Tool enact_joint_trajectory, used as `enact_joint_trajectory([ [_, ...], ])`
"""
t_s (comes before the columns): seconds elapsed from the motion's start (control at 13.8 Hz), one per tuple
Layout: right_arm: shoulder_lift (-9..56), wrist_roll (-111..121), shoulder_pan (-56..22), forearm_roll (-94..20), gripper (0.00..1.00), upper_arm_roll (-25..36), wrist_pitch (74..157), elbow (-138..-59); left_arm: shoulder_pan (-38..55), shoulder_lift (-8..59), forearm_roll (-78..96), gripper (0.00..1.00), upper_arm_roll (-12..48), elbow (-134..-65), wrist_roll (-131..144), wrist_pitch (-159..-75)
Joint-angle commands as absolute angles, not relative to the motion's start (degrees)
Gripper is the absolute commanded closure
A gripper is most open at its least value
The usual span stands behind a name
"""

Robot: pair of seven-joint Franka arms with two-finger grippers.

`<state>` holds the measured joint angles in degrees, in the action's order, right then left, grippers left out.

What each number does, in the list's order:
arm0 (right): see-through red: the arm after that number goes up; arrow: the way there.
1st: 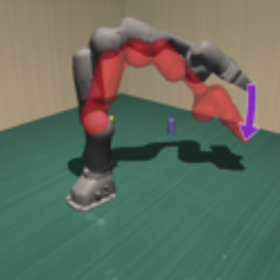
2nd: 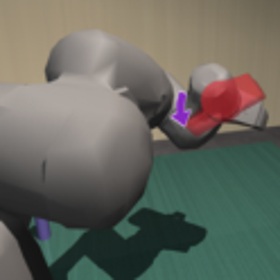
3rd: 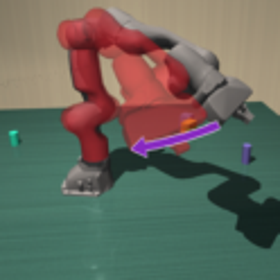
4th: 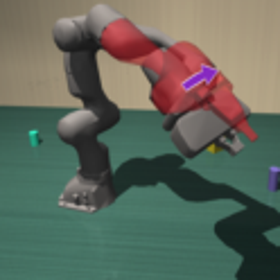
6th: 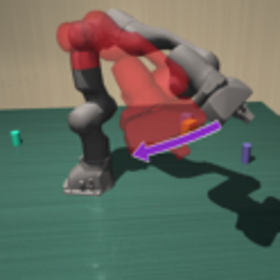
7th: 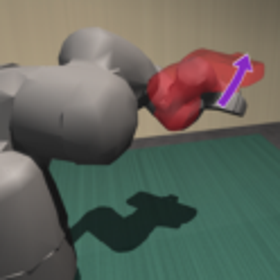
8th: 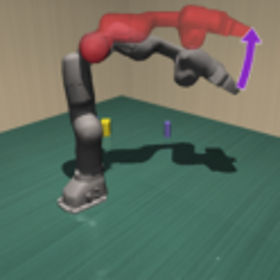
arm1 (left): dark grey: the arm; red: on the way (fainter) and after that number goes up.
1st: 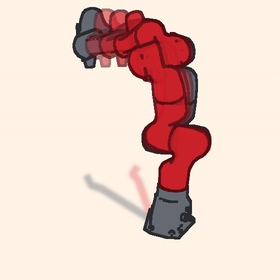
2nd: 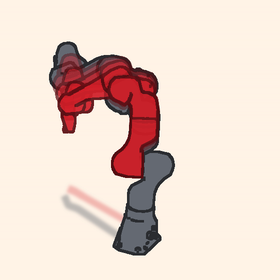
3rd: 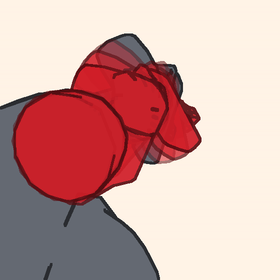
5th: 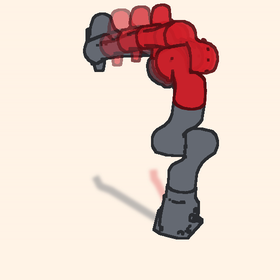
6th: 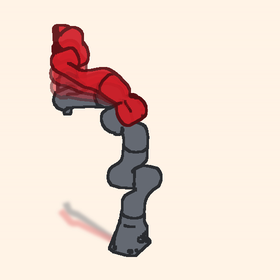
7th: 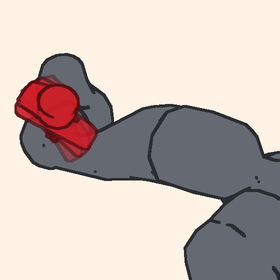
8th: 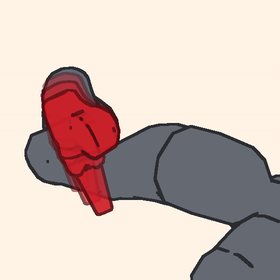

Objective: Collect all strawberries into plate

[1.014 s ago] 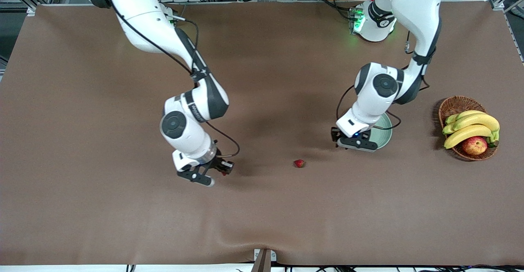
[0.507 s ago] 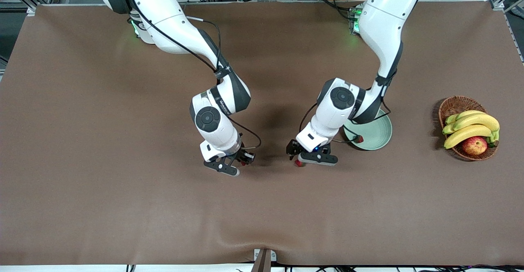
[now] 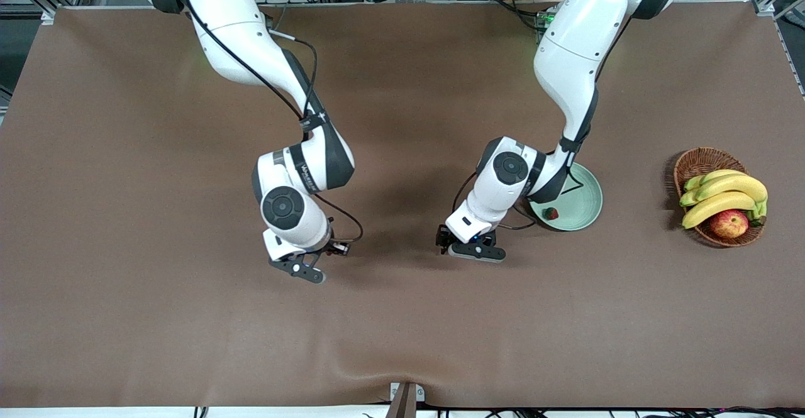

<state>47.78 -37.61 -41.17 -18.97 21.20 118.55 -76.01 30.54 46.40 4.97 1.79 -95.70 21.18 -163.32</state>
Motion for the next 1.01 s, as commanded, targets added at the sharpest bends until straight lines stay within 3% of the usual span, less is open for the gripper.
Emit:
enact_joint_trajectory([
  [0.0, 46.8, -37.6, -41.1, -18.2, 0.87, 21.0, 116.9, -76.5, 31.5, 46.1, 5.0, 0.74, 1.2, -94.8, 21.0, -163.3],
  [0.07, 46.8, -37.7, -41.1, -18.5, 0.87, 21.0, 117.0, -76.5, 31.0, 46.1, 4.6, 0.9, 1.2, -95.3, 20.4, -163.3],
  [0.14, 46.8, -38.0, -41.2, -18.7, 0.87, 21.0, 117.0, -76.5, 30.7, 46.1, 4.4, 1.0, 1.2, -95.9, 19.2, -163.3],
  [0.43, 47.1, -42.2, -43.2, -18.9, 0.87, 20.7, 117.3, -77.1, 28.3, 42.0, 4.3, 1.0, 0.9, -98.8, 14.0, -161.0],
  [0.65, 47.3, -47.2, -46.0, -21.2, 0.87, 20.0, 118.0, -77.1, 24.5, 34.6, 4.3, 1.0, 0.9, -101.5, 9.4, -150.2],
  [0.94, 48.8, -54.3, -50.1, -21.9, 0.86, 20.0, 122.3, -77.2, 18.6, 24.7, 4.3, 1.0, 1.1, -112.5, 1.1, -145.8],
])
